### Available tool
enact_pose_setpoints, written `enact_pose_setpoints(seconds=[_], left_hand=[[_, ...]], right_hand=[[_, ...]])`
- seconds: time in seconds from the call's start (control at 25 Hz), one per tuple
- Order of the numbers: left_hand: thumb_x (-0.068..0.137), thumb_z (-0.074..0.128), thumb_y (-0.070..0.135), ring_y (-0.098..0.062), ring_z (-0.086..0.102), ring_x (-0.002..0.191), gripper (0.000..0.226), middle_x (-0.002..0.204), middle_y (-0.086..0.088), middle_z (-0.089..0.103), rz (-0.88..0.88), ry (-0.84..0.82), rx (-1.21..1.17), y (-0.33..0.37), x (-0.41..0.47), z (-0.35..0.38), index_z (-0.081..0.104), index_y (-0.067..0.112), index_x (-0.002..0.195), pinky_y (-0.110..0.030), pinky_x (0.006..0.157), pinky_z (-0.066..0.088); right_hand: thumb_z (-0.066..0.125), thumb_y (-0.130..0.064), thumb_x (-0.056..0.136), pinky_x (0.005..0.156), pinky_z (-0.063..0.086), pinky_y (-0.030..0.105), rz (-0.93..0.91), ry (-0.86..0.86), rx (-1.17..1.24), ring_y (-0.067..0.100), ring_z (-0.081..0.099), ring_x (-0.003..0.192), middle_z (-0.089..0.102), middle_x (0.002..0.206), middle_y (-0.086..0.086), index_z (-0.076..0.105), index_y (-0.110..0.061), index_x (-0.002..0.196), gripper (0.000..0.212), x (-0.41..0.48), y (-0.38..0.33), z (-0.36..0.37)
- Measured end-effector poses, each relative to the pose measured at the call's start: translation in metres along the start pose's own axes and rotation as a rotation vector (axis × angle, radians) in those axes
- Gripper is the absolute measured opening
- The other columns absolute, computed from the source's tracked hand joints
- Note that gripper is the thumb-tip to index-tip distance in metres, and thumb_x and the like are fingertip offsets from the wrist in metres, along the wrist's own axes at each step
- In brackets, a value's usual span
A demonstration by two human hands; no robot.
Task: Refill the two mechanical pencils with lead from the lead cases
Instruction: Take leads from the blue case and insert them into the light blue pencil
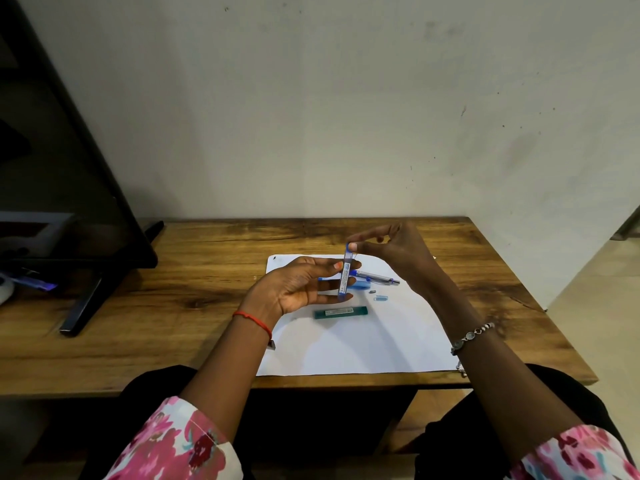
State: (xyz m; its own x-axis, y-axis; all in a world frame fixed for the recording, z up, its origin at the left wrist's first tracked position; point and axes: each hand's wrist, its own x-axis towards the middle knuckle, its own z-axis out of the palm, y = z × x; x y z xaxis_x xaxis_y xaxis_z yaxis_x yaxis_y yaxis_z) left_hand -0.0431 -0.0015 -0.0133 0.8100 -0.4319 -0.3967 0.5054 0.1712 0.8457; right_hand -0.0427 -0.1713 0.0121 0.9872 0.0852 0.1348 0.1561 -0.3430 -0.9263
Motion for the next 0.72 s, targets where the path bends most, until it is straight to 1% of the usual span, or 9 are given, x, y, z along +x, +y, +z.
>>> enact_pose_setpoints(seconds=[0.08, 0.12, 0.24, 0.32, 0.44, 0.52, 0.56, 0.64, 0.72], left_hand=[[0.09, 0.051, 0.004, -0.018, 0.072, 0.071, 0.017, 0.083, -0.004, 0.076, 0.003, 0.007, -0.015, 0.0, 0.0, 0.001, 0.067, 0.003, 0.092, -0.037, 0.065, 0.06], [0.09, 0.051, 0.004, -0.018, 0.072, 0.07, 0.017, 0.083, -0.005, 0.076, 0.003, 0.013, -0.027, 0.0, 0.001, 0.001, 0.067, 0.002, 0.093, -0.037, 0.065, 0.06], [0.089, 0.05, 0.003, -0.021, 0.072, 0.068, 0.018, 0.081, -0.007, 0.075, 0.013, 0.031, -0.032, 0.0, 0.002, 0.002, 0.066, 0.001, 0.095, -0.036, 0.066, 0.059], [0.09, 0.049, 0.003, -0.022, 0.072, 0.068, 0.019, 0.079, -0.005, 0.075, 0.026, 0.025, -0.008, 0.001, 0.002, 0.002, 0.067, 0.002, 0.093, -0.035, 0.067, 0.059], [0.089, 0.051, 0.004, -0.02, 0.072, 0.07, 0.018, 0.081, -0.004, 0.076, 0.046, 0.017, -0.025, 0.001, 0.001, 0.004, 0.068, 0.003, 0.092, -0.035, 0.07, 0.059], [0.088, 0.053, 0.005, -0.021, 0.07, 0.074, 0.016, 0.087, -0.007, 0.074, 0.072, 0.046, -0.038, 0.002, 0.001, 0.002, 0.067, 0.0, 0.094, -0.034, 0.07, 0.06], [0.088, 0.053, 0.005, -0.022, 0.069, 0.078, 0.017, 0.092, -0.009, 0.072, 0.096, 0.075, -0.038, 0.003, 0.001, 0.0, 0.066, -0.003, 0.097, -0.034, 0.071, 0.059], [0.088, 0.053, 0.004, -0.021, 0.065, 0.083, 0.02, 0.102, -0.011, 0.068, 0.155, 0.161, -0.029, 0.007, 0.002, -0.007, 0.062, -0.007, 0.101, -0.031, 0.074, 0.057], [0.087, 0.054, 0.002, -0.018, 0.064, 0.081, 0.018, 0.106, -0.012, 0.065, 0.204, 0.26, -0.033, 0.011, 0.001, -0.014, 0.061, -0.008, 0.101, -0.028, 0.072, 0.056]], right_hand=[[0.074, -0.014, 0.076, 0.07, 0.038, 0.014, -0.023, -0.018, -0.053, -0.003, 0.056, 0.08, 0.072, 0.097, 0.006, 0.073, -0.007, 0.095, 0.021, -0.001, -0.003, -0.001], [0.073, -0.015, 0.076, 0.069, 0.038, 0.011, -0.033, -0.026, -0.078, -0.005, 0.054, 0.079, 0.071, 0.096, 0.004, 0.073, -0.007, 0.096, 0.021, -0.002, -0.004, -0.002], [0.073, -0.012, 0.076, 0.06, 0.036, -0.003, -0.056, -0.043, -0.149, -0.007, 0.051, 0.074, 0.068, 0.091, -0.001, 0.073, -0.005, 0.097, 0.022, -0.002, -0.005, -0.002], [0.073, -0.01, 0.076, 0.059, 0.035, -0.005, -0.067, -0.041, -0.161, -0.009, 0.052, 0.071, 0.068, 0.088, -0.001, 0.073, -0.004, 0.096, 0.021, -0.001, -0.005, -0.002], [0.073, -0.007, 0.075, 0.059, 0.038, 0.002, -0.04, -0.022, -0.111, -0.009, 0.055, 0.065, 0.069, 0.078, -0.007, 0.074, -0.004, 0.091, 0.016, 0.0, -0.004, -0.001], [0.07, 0.001, 0.074, 0.058, 0.039, 0.006, -0.011, 0.01, 0.034, -0.007, 0.057, 0.056, 0.069, 0.065, -0.013, 0.073, -0.005, 0.086, 0.013, 0.0, -0.002, -0.001], [0.068, 0.004, 0.075, 0.059, 0.04, 0.011, 0.004, 0.027, 0.12, -0.004, 0.057, 0.053, 0.069, 0.063, -0.011, 0.072, -0.005, 0.086, 0.015, 0.0, 0.0, -0.003], [0.061, 0.01, 0.077, 0.056, 0.043, 0.019, 0.039, 0.026, 0.264, 0.006, 0.056, 0.051, 0.068, 0.066, 0.0, 0.07, -0.001, 0.091, 0.02, 0.002, 0.005, -0.005], [0.057, 0.013, 0.078, 0.056, 0.05, 0.023, 0.098, -0.026, 0.318, 0.017, 0.06, 0.054, 0.068, 0.066, 0.009, 0.069, 0.003, 0.089, 0.019, 0.003, 0.009, -0.003]])
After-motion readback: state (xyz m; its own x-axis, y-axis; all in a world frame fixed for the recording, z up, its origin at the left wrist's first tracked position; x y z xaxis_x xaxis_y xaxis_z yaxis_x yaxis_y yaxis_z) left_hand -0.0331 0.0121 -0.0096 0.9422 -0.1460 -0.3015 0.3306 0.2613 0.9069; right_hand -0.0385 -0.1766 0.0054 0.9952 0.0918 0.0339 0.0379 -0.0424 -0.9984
